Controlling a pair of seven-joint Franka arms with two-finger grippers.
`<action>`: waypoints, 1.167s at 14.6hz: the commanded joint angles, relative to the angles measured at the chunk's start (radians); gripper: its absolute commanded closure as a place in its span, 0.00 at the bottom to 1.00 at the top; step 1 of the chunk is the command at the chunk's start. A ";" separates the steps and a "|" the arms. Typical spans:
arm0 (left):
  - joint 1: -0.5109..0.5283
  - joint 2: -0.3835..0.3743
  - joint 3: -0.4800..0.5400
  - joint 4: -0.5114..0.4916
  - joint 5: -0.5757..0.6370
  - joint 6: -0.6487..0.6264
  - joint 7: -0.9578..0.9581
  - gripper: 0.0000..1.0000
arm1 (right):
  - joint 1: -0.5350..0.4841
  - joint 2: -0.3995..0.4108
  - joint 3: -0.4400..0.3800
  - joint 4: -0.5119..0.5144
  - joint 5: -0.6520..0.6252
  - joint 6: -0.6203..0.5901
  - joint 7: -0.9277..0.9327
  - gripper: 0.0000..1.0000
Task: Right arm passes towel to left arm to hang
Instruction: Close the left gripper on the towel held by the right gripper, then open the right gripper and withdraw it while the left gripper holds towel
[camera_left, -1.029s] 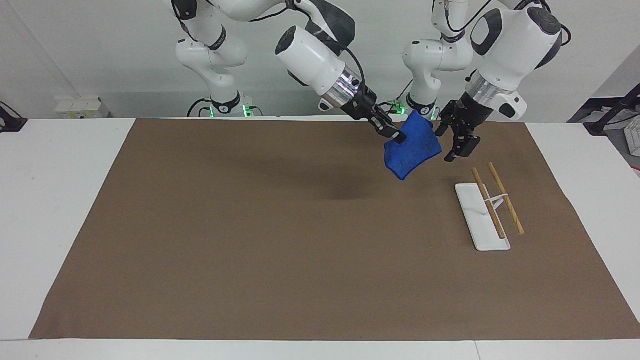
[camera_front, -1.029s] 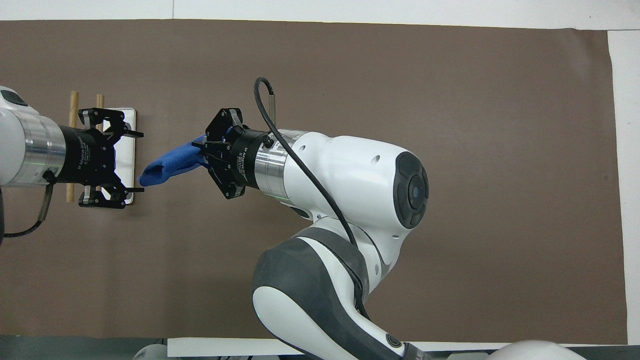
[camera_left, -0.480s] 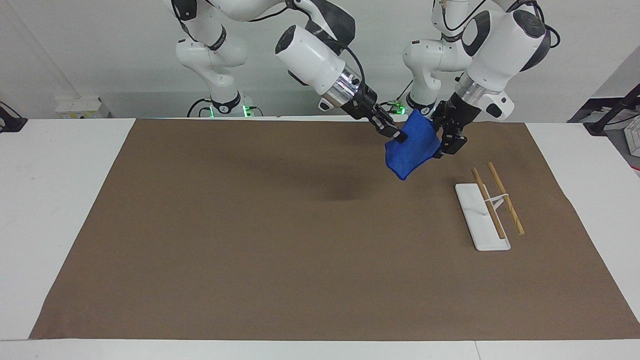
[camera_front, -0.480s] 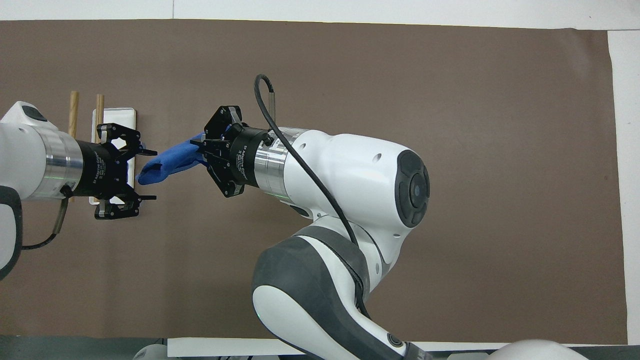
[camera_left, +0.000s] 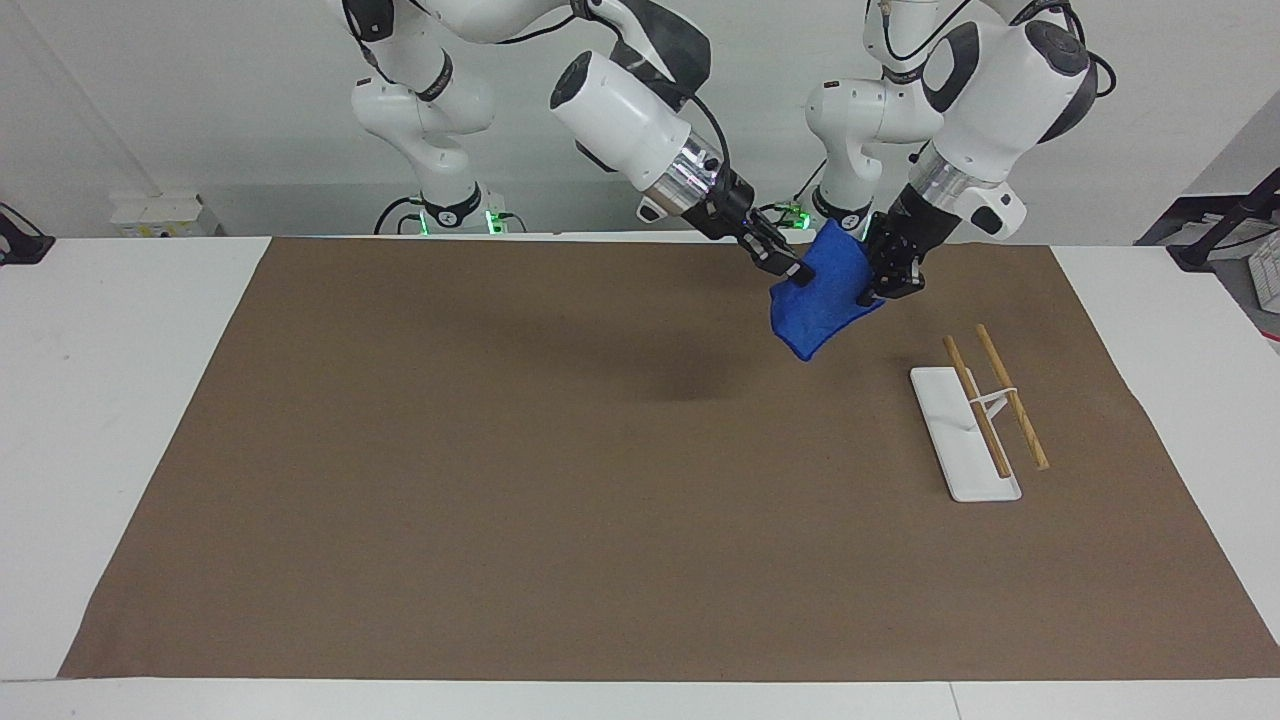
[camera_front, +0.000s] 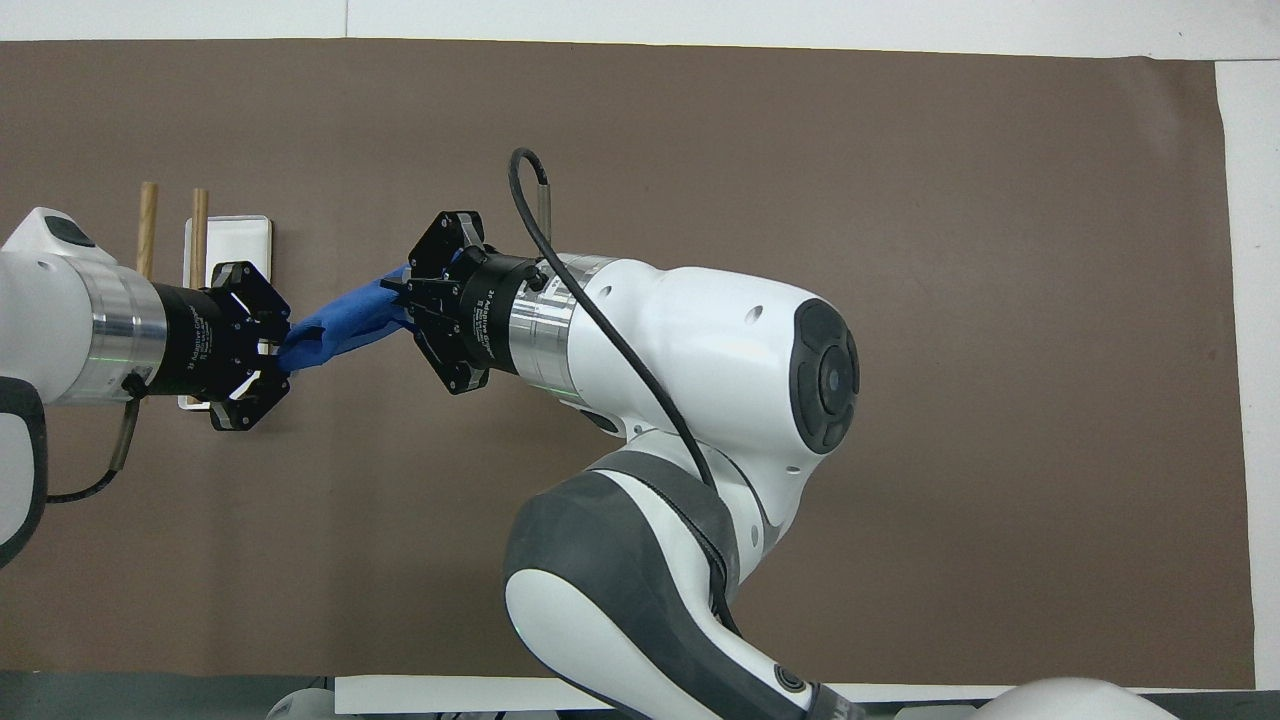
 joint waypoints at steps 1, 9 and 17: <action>-0.009 -0.034 0.011 -0.039 -0.017 0.022 -0.009 0.99 | -0.008 0.019 0.017 0.020 0.015 0.010 -0.002 1.00; -0.006 -0.034 0.012 -0.039 -0.017 0.030 -0.005 1.00 | -0.008 0.019 0.017 0.020 0.012 0.010 -0.003 1.00; -0.004 -0.030 0.014 -0.038 -0.016 0.091 0.065 1.00 | -0.028 -0.014 -0.006 -0.027 -0.002 -0.027 -0.246 0.00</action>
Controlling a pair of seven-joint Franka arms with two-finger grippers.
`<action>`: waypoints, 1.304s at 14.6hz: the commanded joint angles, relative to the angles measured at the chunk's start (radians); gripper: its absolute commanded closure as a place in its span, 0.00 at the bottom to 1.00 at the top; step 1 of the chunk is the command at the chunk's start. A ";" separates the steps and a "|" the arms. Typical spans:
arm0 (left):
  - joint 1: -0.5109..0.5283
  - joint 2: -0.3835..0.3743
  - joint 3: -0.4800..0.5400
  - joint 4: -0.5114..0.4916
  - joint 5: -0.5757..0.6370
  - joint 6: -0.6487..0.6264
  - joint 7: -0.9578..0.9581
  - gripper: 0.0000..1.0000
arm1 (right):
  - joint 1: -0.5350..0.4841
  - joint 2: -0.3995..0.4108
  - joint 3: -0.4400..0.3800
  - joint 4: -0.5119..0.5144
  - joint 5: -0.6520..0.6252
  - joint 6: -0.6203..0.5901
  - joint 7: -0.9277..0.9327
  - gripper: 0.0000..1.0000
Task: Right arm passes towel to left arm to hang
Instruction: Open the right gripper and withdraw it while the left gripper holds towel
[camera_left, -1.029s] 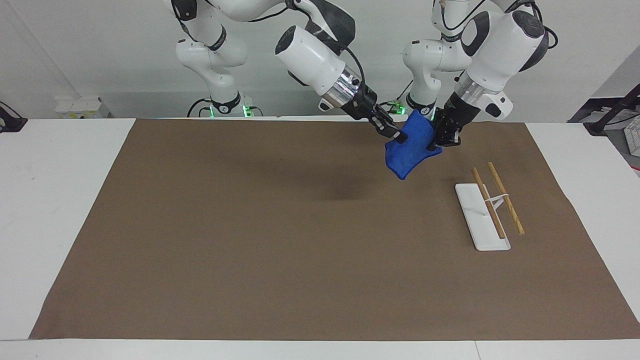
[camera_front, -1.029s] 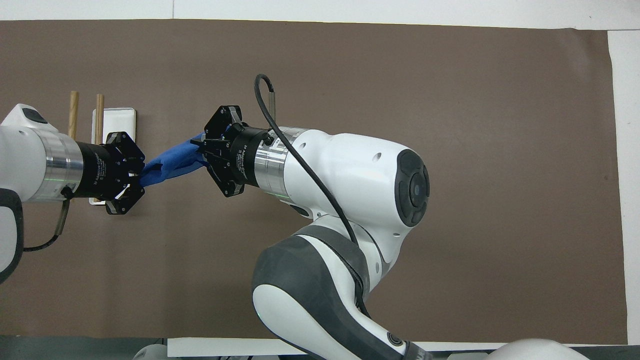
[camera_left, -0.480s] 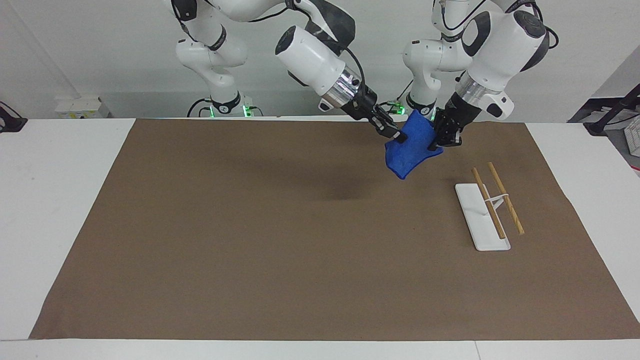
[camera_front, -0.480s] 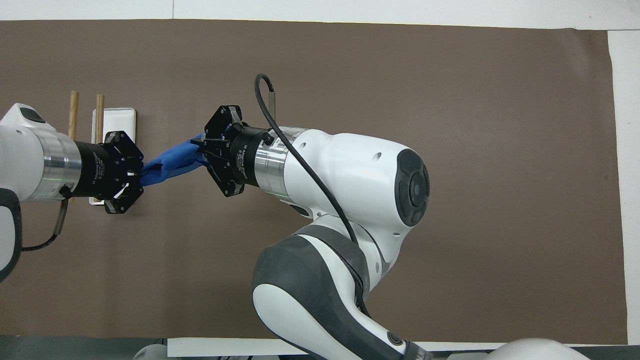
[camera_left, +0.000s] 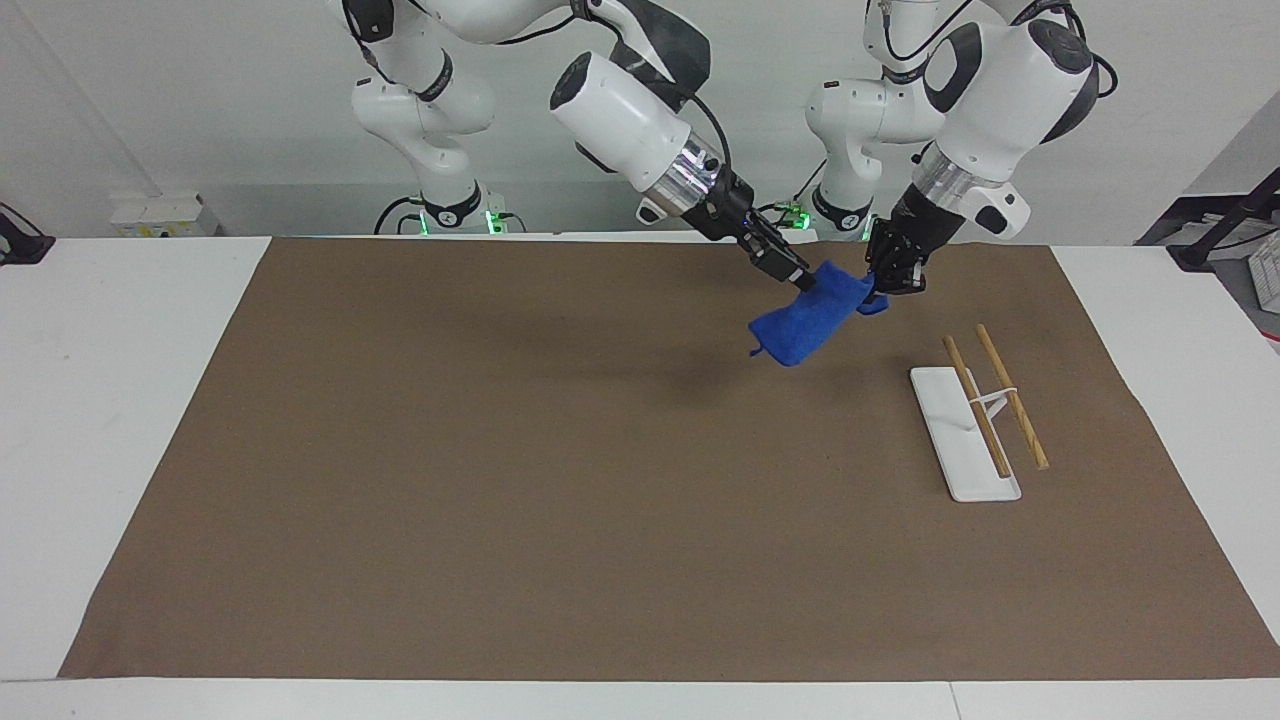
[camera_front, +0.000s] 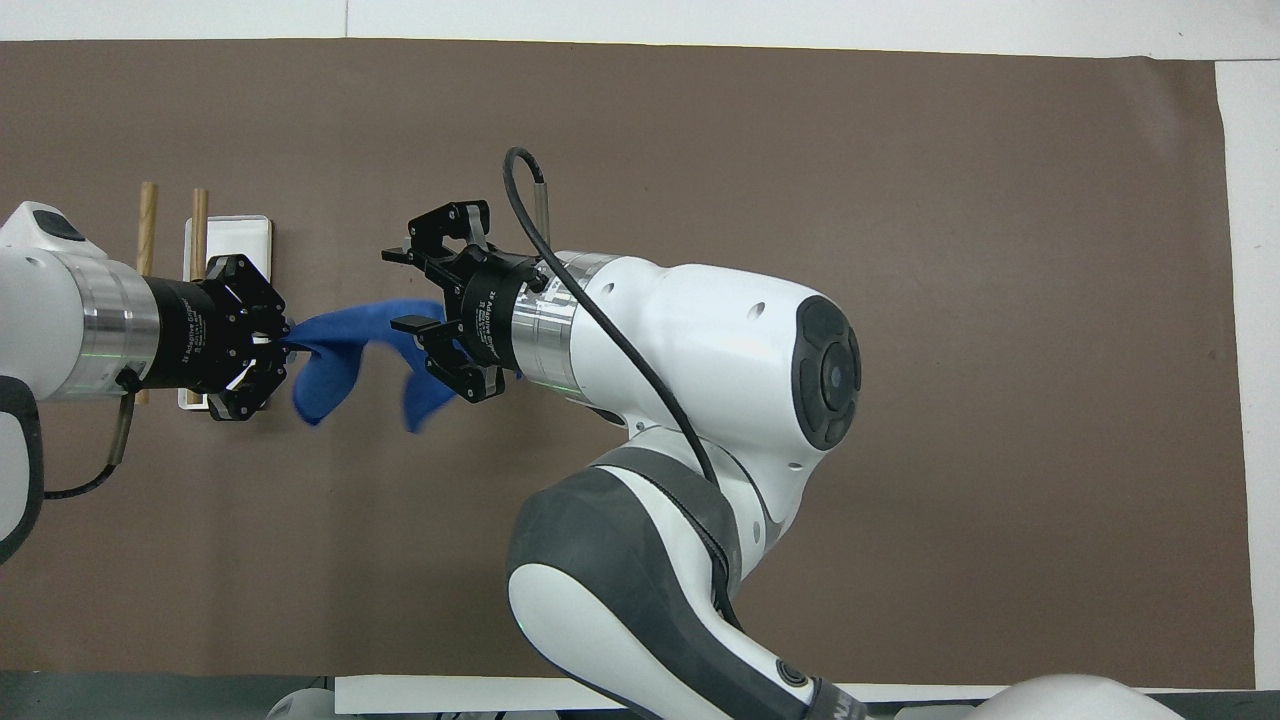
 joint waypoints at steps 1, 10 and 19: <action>-0.001 -0.028 0.009 -0.037 -0.016 0.058 0.102 1.00 | -0.034 -0.034 -0.020 -0.054 0.000 -0.043 -0.242 0.00; 0.143 -0.033 0.014 -0.060 -0.016 0.069 0.773 1.00 | -0.031 -0.174 -0.464 -0.130 -0.363 -0.679 -1.104 0.00; 0.221 -0.019 0.016 -0.061 -0.016 0.121 1.003 1.00 | -0.024 -0.205 -0.840 -0.007 -0.487 -0.908 -1.573 0.00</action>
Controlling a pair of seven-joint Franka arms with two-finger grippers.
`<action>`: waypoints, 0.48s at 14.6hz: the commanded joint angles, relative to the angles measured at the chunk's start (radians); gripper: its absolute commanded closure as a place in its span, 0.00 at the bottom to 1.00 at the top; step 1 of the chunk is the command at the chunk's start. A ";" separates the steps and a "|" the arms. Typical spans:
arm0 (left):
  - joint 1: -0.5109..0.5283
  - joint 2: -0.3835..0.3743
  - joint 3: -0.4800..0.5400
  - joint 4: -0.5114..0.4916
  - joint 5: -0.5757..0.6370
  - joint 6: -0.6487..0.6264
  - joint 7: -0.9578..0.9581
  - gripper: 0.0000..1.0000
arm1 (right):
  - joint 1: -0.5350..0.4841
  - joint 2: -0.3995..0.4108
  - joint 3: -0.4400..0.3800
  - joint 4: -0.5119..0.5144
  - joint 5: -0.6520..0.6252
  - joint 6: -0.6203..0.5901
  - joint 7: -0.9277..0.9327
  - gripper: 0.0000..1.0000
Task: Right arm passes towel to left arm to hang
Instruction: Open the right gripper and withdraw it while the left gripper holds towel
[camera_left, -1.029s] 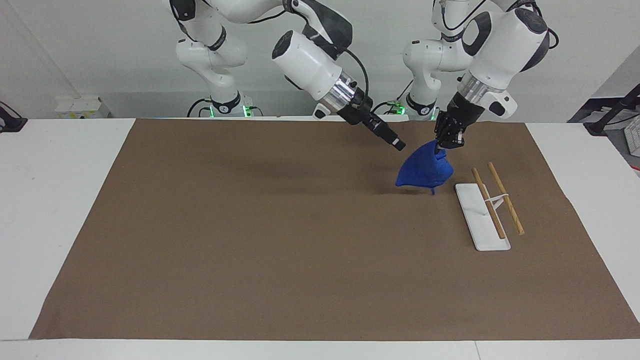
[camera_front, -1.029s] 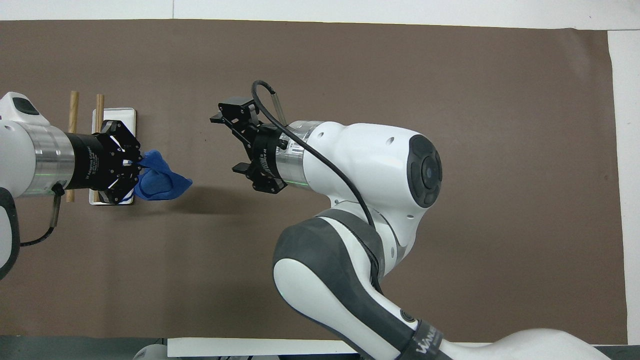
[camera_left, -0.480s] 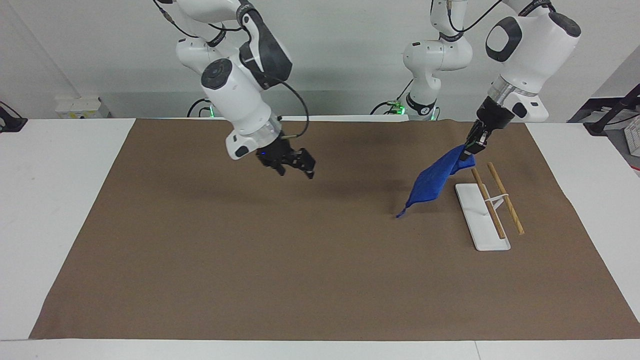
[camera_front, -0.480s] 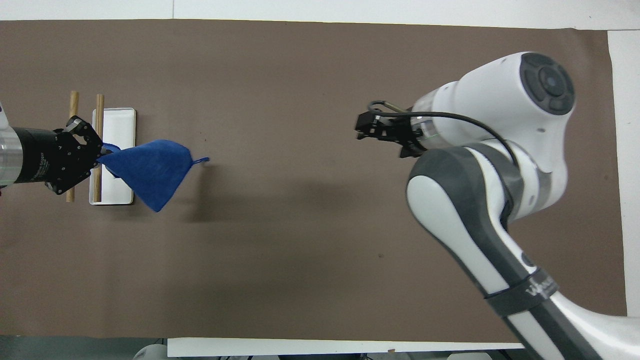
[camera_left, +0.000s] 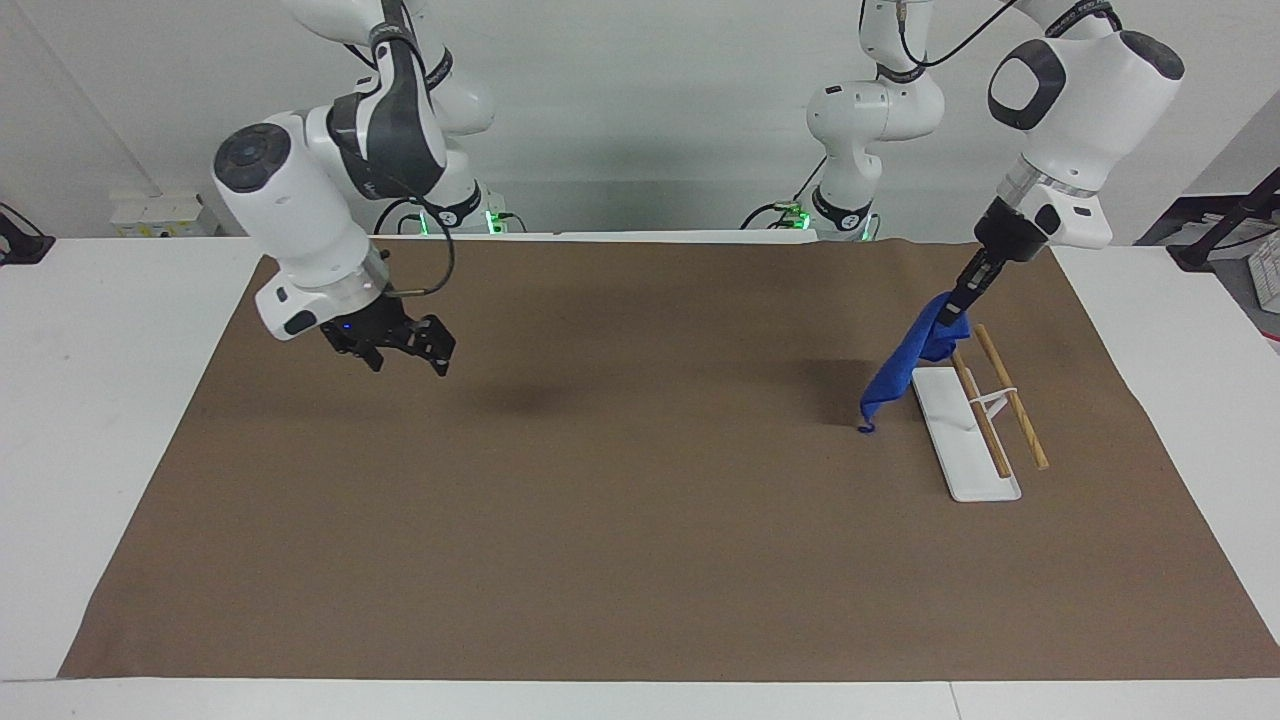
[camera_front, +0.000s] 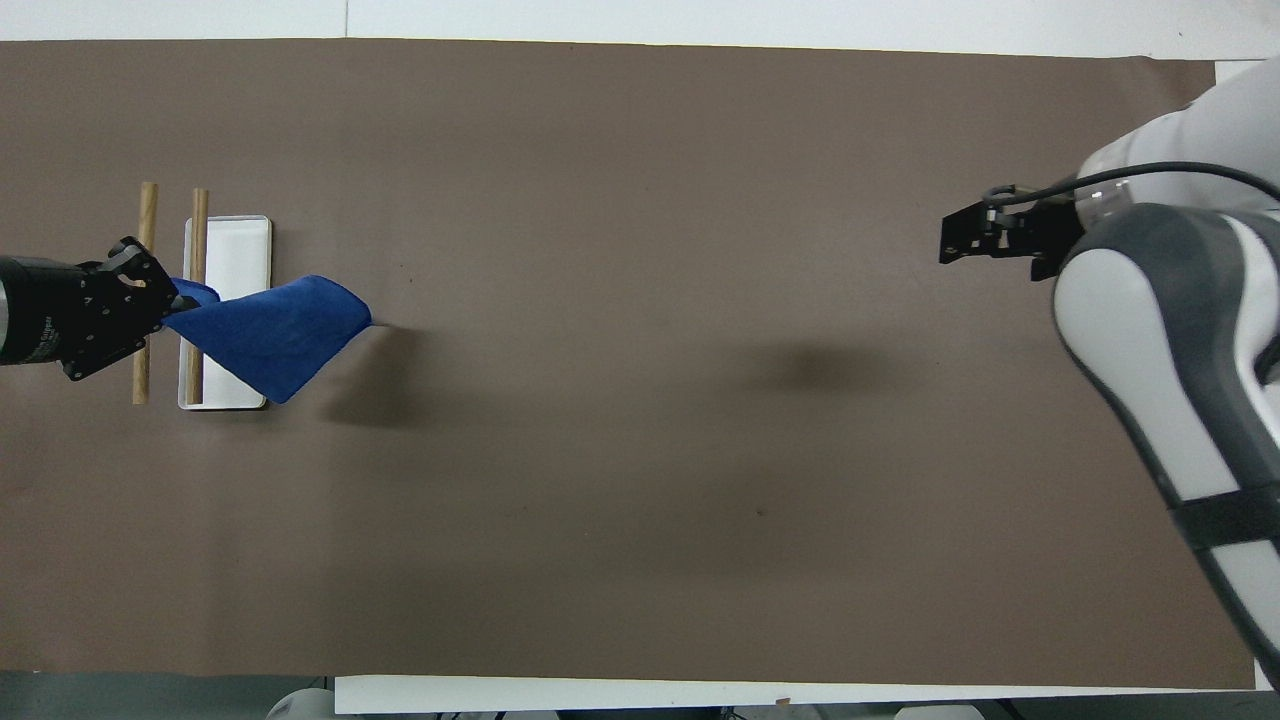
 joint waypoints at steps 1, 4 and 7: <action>0.031 -0.014 -0.003 -0.029 -0.016 0.074 0.034 1.00 | 0.012 -0.016 -0.078 0.086 -0.018 -0.091 -0.099 0.00; 0.045 0.041 -0.001 -0.024 -0.016 0.173 0.037 1.00 | 0.014 -0.007 -0.131 0.212 -0.050 -0.206 -0.105 0.00; 0.071 0.069 0.000 0.011 -0.010 0.182 0.097 1.00 | 0.015 -0.003 -0.174 0.315 -0.067 -0.338 -0.223 0.00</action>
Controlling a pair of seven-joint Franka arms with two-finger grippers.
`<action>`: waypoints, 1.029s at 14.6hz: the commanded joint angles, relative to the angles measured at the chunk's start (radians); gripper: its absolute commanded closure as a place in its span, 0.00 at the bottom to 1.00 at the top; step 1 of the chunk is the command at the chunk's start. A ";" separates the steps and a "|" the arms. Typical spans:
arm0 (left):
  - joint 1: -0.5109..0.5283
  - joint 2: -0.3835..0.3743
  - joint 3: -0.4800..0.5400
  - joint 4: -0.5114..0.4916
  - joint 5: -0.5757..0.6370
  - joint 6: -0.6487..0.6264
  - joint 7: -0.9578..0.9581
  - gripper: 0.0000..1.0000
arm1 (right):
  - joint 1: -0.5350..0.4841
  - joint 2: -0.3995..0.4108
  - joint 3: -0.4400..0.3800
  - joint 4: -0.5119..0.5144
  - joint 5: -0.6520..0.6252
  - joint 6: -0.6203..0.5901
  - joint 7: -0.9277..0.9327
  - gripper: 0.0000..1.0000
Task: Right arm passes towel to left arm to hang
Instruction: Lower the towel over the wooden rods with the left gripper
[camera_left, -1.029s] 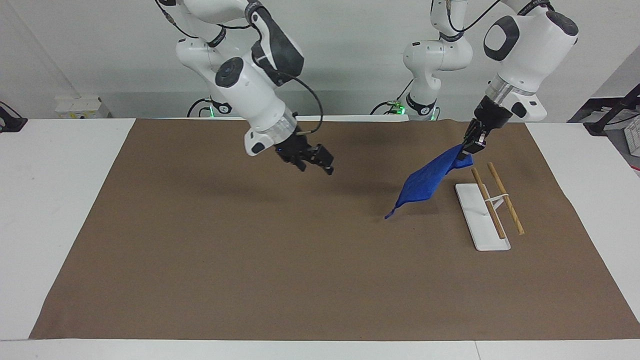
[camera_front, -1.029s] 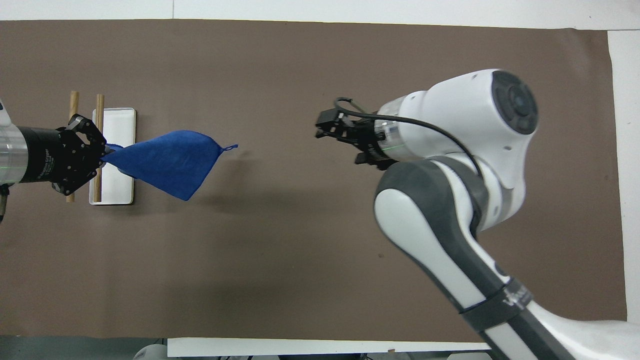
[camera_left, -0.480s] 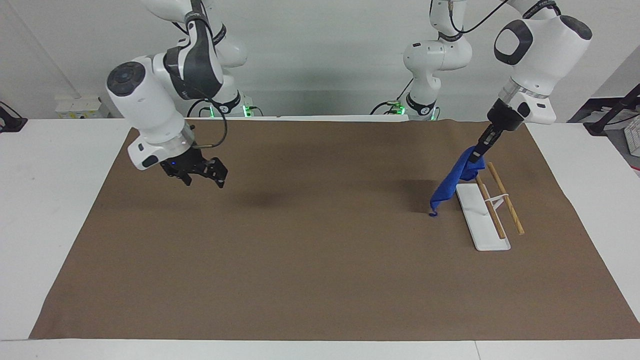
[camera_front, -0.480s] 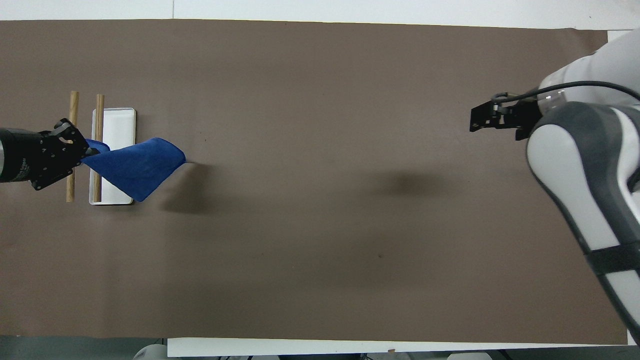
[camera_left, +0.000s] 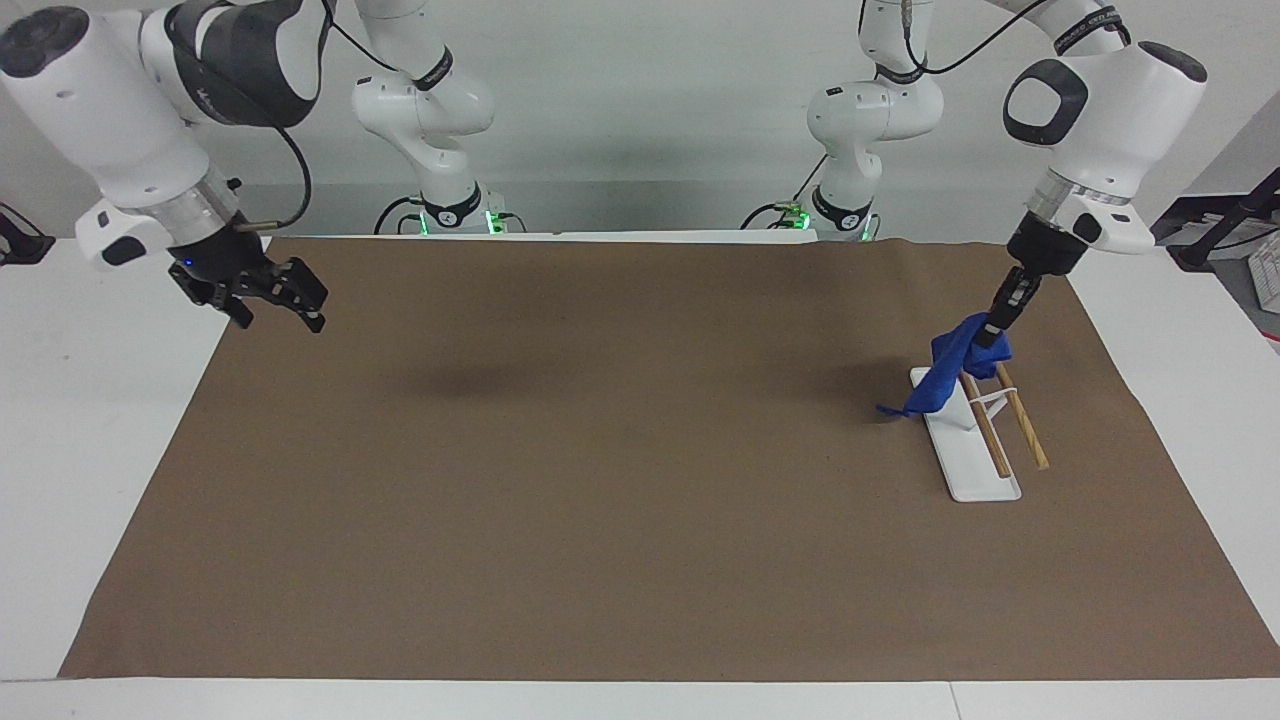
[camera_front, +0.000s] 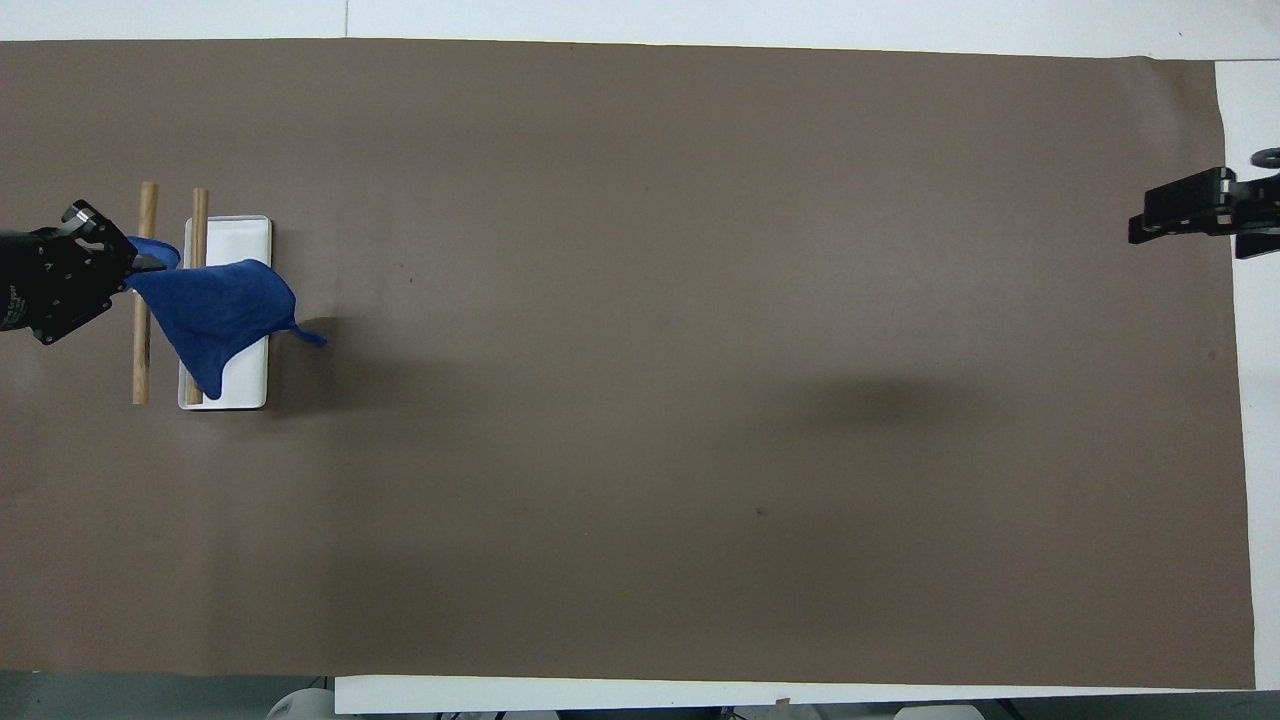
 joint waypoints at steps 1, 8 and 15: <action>0.054 0.017 -0.003 0.022 -0.008 0.011 0.104 1.00 | 0.011 0.014 -0.044 0.089 -0.018 -0.104 -0.106 0.00; 0.075 0.073 0.000 0.120 -0.005 0.008 0.116 1.00 | 0.011 -0.038 -0.031 0.036 -0.018 -0.120 -0.073 0.00; 0.112 0.094 0.003 0.150 0.043 0.025 0.134 1.00 | 0.008 -0.061 -0.024 -0.039 -0.018 -0.046 -0.068 0.00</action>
